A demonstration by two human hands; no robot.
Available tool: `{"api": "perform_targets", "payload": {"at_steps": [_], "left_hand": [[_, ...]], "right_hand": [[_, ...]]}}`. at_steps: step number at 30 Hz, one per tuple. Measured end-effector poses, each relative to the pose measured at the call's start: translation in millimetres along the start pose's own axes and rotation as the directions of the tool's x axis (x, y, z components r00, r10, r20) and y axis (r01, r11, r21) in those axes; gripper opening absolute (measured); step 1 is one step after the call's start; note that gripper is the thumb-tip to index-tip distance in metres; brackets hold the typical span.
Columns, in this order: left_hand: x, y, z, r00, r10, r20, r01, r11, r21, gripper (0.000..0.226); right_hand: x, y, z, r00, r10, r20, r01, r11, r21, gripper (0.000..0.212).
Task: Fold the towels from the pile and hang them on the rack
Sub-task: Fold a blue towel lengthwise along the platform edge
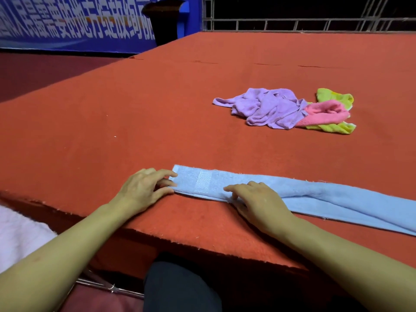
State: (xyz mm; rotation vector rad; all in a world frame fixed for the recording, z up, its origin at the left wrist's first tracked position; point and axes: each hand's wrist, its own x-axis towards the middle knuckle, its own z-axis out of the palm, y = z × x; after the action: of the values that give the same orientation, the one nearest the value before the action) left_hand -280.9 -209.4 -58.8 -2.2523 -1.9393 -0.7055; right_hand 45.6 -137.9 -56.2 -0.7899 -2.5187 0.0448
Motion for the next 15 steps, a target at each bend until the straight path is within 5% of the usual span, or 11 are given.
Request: {"api": "perform_targets", "payload": {"at_steps": [5,10,15], "left_hand": [[3.2,25.0,-6.0,0.998,0.065,-0.019,-0.064,0.996,0.056,0.046],[21.3,91.2,17.5,0.991,0.075,-0.108,-0.083,0.993,-0.08,0.041],[49.7,182.4,52.1,0.98,0.188,-0.073,-0.199,0.955,-0.22,0.032]], "right_hand": [[-9.5,1.3,-6.0,1.0,0.008,0.008,-0.008,1.0,0.023,0.039],[-37.8,25.6,-39.0,0.968,0.223,-0.113,-0.204,0.966,0.156,0.043],[-90.7,81.3,-78.2,0.884,0.433,-0.176,-0.43,0.901,0.057,0.041]]}}
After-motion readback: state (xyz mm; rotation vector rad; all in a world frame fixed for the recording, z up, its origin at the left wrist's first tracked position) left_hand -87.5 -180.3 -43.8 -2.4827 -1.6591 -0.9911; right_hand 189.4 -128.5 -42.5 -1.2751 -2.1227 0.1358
